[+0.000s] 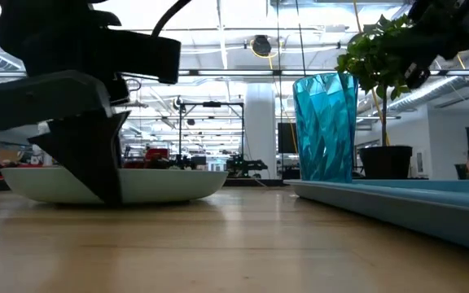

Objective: Pick and place plate/cup/fork/spoon on tray
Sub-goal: Put the green plate on the blue serving tray to the left of the blue glass

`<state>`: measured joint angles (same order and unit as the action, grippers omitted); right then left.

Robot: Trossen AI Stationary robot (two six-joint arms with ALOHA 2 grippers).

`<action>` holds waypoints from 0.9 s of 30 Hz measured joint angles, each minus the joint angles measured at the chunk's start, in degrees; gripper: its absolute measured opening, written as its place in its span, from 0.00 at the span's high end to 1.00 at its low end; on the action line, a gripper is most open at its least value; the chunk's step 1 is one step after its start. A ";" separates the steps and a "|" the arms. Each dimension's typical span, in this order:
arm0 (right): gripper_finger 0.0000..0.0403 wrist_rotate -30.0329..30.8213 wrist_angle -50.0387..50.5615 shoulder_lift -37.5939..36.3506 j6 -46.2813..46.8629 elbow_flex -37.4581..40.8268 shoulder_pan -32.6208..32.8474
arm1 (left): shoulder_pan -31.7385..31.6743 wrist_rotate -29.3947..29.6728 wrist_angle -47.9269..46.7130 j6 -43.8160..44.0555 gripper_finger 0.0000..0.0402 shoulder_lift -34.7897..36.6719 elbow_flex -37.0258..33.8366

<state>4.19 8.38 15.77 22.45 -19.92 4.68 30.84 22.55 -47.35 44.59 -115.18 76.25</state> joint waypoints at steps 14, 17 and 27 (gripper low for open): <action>1.00 0.31 -28.15 13.63 -4.55 -0.19 11.45 | -1.59 3.23 -9.93 -8.03 0.95 7.63 4.91; 1.00 2.94 -29.66 20.10 -6.28 -3.14 14.15 | -1.74 7.78 -11.66 -10.50 0.98 12.00 6.52; 1.00 22.14 -20.26 45.85 -22.76 -24.38 24.70 | -1.08 24.33 -9.73 -20.05 0.98 21.72 8.08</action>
<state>26.32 -11.89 61.62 -0.31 -44.30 29.37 29.76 46.88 -57.08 24.54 -93.46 84.33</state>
